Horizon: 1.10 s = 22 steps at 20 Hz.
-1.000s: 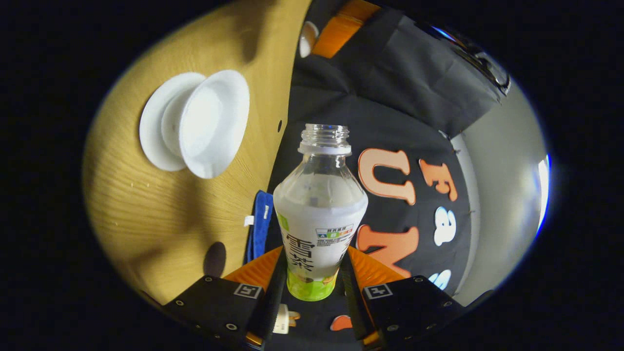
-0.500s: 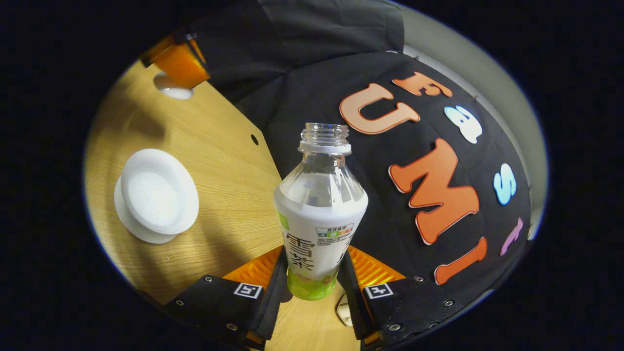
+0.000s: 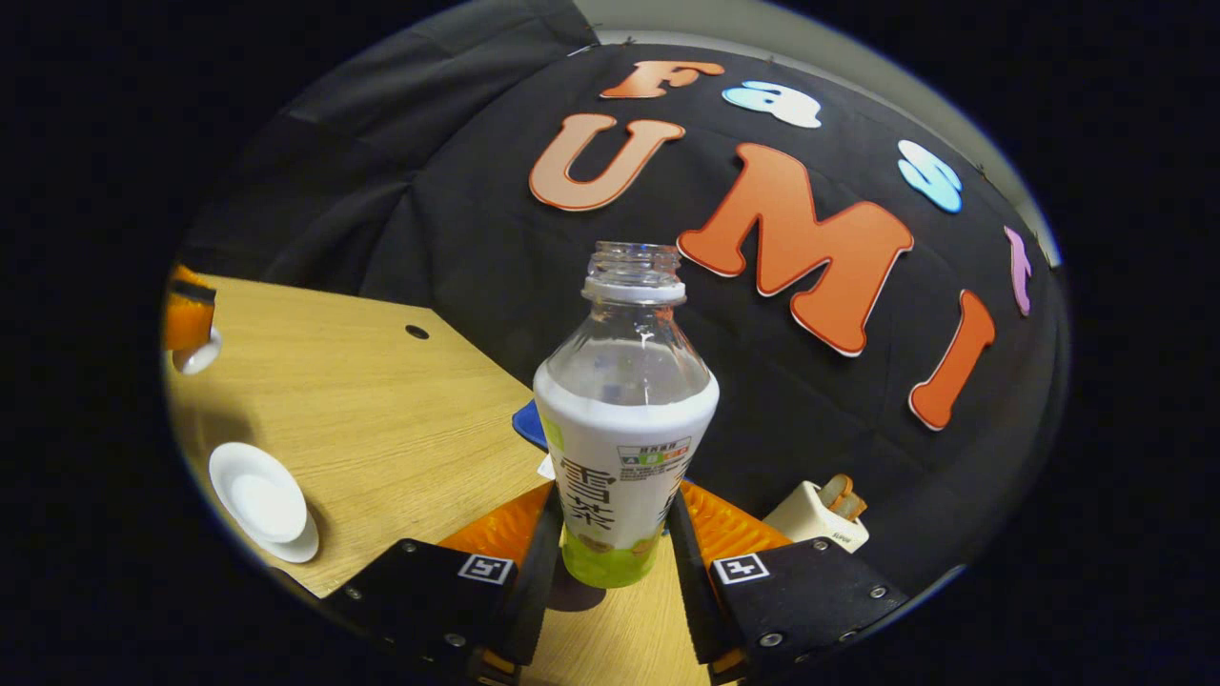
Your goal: Open the teacup lid with one hand, grasp the water bottle and pour water into the teacup with the other hand; after pouring, place the water bottle on the coaster and then close the teacup lid.
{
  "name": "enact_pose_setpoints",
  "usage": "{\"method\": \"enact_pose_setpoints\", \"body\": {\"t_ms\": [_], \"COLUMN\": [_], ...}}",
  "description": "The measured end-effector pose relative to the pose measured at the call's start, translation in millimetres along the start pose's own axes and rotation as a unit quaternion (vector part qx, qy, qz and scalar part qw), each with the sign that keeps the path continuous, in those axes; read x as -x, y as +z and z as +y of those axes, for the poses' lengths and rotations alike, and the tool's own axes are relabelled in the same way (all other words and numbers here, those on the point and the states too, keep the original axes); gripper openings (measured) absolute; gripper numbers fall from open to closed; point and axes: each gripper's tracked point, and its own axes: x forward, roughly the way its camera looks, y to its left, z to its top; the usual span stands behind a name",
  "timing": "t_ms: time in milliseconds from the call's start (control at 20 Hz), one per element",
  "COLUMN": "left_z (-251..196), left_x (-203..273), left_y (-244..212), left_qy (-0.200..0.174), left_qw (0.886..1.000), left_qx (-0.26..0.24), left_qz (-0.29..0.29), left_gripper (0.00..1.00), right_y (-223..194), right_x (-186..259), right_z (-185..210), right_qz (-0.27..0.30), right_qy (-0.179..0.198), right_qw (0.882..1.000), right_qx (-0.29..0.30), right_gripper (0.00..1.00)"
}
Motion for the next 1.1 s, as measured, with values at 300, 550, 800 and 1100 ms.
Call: {"method": "enact_pose_setpoints", "body": {"t_ms": [300,550,800,1100], "left_z": [-1,2,-1,-6], "left_x": [2,2,0,-3], "left_y": [1,-2,1,-5], "left_qy": [0.003,0.008,0.010,0.008], "left_qw": [1.000,1.000,1.000,1.000], "left_qx": [0.000,-0.003,-0.005,-0.006], "left_qz": [-0.004,0.000,-0.001,0.007], "left_gripper": [0.33,0.33,0.33,0.33], "right_y": [-19,-37,-61,-80], "right_x": [-19,-35,-44,-49], "right_z": [-12,-5,3,7], "right_qz": [0.030,0.061,0.101,0.128], "right_qy": [0.011,0.020,0.038,0.046], "right_qw": [0.996,0.989,0.979,0.970], "right_qx": [-0.084,-0.131,-0.175,-0.199], "right_gripper": [0.61,0.62,0.62,0.60]}}
